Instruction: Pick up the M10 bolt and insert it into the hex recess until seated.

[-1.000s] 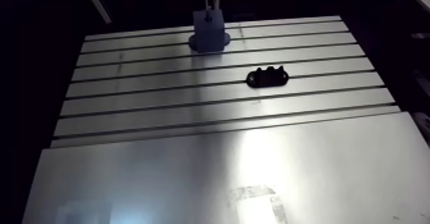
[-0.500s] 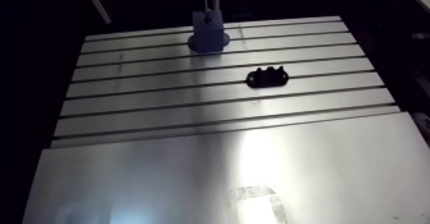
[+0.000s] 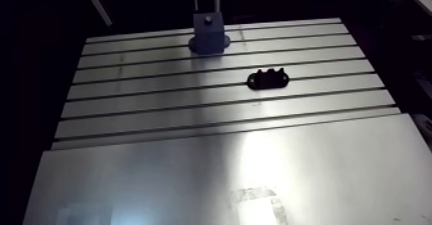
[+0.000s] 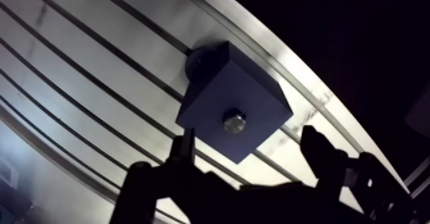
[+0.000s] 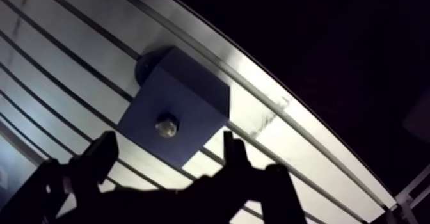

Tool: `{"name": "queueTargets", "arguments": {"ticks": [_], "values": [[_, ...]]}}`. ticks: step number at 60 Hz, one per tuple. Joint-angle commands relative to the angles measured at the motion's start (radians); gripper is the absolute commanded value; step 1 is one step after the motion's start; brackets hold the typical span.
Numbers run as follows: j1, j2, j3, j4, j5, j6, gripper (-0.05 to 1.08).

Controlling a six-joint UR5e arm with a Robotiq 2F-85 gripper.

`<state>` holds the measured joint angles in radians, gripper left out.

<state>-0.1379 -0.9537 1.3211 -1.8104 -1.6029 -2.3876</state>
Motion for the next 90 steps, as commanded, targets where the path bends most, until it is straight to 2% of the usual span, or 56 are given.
{"name": "queueTargets", "arguments": {"ticks": [1, 16, 20, 25, 28, 35, 38, 39, 40, 41, 42, 43, 44, 45, 46, 47, 48, 49, 50, 51, 57, 64, 72, 77, 84, 87, 90], "values": [[0.0, -0.002, 0.0, -0.01, 0.002, 0.006, 0.01], [0.001, -0.015, 0.007, -0.01, 0.005, 0.074, 0.01], [0.001, -0.016, 0.005, -0.007, 0.0, 0.118, 0.01], [0.0, -0.029, -0.005, 0.006, -0.007, 0.239, 0.02], [-0.006, -0.041, -0.014, 0.025, -0.007, 0.338, 0.09], [-0.006, -0.053, -0.027, 0.089, -0.004, 0.503, 0.18], [-0.006, -0.055, -0.027, 0.101, 0.003, 0.553, 0.27], [-0.006, -0.055, -0.027, 0.101, 0.003, 0.553, 0.27], [-0.004, -0.053, -0.025, 0.102, 0.006, 0.569, 0.34], [-0.004, -0.053, -0.025, 0.102, 0.006, 0.569, 0.34], [-0.003, -0.055, -0.022, 0.101, 0.012, 0.581, 0.41], [-0.003, -0.055, -0.022, 0.101, 0.012, 0.581, 0.41], [-0.002, -0.055, -0.02, 0.101, 0.015, 0.586, 0.5], [-0.002, -0.055, -0.02, 0.101, 0.015, 0.586, 0.5], [0.0, -0.055, -0.02, 0.1, 0.02, 0.59, 0.58], [0.0, -0.055, -0.02, 0.1, 0.02, 0.59, 0.58], [0.001, -0.055, -0.02, 0.097, 0.023, 0.593, 0.68], [0.001, -0.055, -0.02, 0.097, 0.023, 0.593, 0.68], [0.001, -0.055, -0.018, 0.092, 0.028, 0.597, 0.81], [0.001, -0.055, -0.019, 0.087, 0.031, 0.606, 0.89], [0.001, -0.053, -0.018, 0.055, 0.029, 0.625, 1.02], [0.003, -0.048, -0.012, 0.035, 0.021, 0.625, 1.07], [0.003, -0.041, -0.007, 0.033, 0.019, 0.624, 1.08], [0.003, -0.041, -0.006, 0.035, 0.012, 0.626, 1.08], [0.003, -0.041, -0.004, 0.047, -0.017, 0.629, 1.08], [0.003, -0.044, -0.001, 0.05, -0.025, 0.629, 1.08], [0.003, -0.044, 0.0, 0.053, -0.025, 0.63, 1.08]]}}
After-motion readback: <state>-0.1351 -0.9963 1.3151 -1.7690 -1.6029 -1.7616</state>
